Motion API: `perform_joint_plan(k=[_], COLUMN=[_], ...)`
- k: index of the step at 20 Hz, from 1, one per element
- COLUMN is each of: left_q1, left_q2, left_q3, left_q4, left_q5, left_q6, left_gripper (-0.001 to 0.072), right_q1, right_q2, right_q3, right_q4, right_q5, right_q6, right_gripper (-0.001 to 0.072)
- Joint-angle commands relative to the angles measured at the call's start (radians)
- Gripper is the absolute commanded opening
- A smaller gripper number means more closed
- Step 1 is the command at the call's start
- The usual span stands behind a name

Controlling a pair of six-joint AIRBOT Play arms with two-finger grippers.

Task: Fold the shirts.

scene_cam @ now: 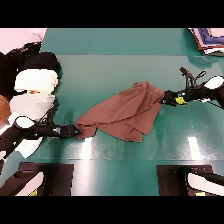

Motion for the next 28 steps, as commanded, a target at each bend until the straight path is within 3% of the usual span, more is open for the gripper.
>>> perform_joint_plan(k=[1, 5, 6, 7, 8, 9, 10, 13, 16, 20, 28], left_q1=[-0.060, -0.071, -0.071, -0.071, -0.071, -0.071, -0.071, -0.056, 0.027, 0.156, 0.172], left_q2=[-0.002, -0.002, -0.002, -0.002, -0.002, -0.002, -0.002, 0.000, 0.012, 0.044, 0.043], left_q3=[-0.005, -0.005, -0.005, -0.005, -0.005, -0.005, -0.005, 0.027, 0.225, 0.715, 1.602], left_q4=[0.018, 0.043, 0.043, 0.043, 0.042, 0.043, 0.047, 0.050, 0.119, 0.262, 0.270], left_q5=[0.064, 0.060, 0.059, 0.058, 0.059, 0.058, 0.059, 0.074, 0.007, -0.113, -0.086], left_q6=[-0.037, -0.064, -0.064, -0.061, -0.061, -0.054, -0.052, -0.055, -0.056, -0.067, -0.101], left_gripper=[0.0496, 0.0495, 0.0442, 0.0206, 0.0131, 0.0126, 0.0043, 0.0026, 0.0026, 0.0026, 0.0026], right_q1=[0.000, 0.000, 0.000, 0.000, 0.000, 0.000, 0.000, -0.005, -0.046, -0.121, -0.248], right_q2=[0.001, 0.001, 0.001, 0.001, 0.001, 0.001, 0.001, 0.001, 0.008, 0.095, 0.298], right_q3=[0.001, 0.001, 0.001, 0.001, 0.001, 0.001, 0.001, 0.021, 0.163, 0.443, 0.999], right_q4=[0.002, 0.002, 0.002, 0.002, 0.002, 0.002, 0.002, -0.002, -0.002, -0.001, 0.000], right_q5=[0.004, 0.004, 0.004, 0.004, 0.004, 0.004, 0.004, 0.010, 0.092, 0.119, 0.103], right_q6=[0.001, 0.001, 0.001, 0.001, 0.001, 0.001, 0.001, 0.001, 0.001, 0.001, 0.001], right_gripper=[0.0012, 0.0012, 0.0012, 0.0012, 0.0012, 0.0012, 0.0012, 0.0012, 0.0012, 0.0011, 0.0011])
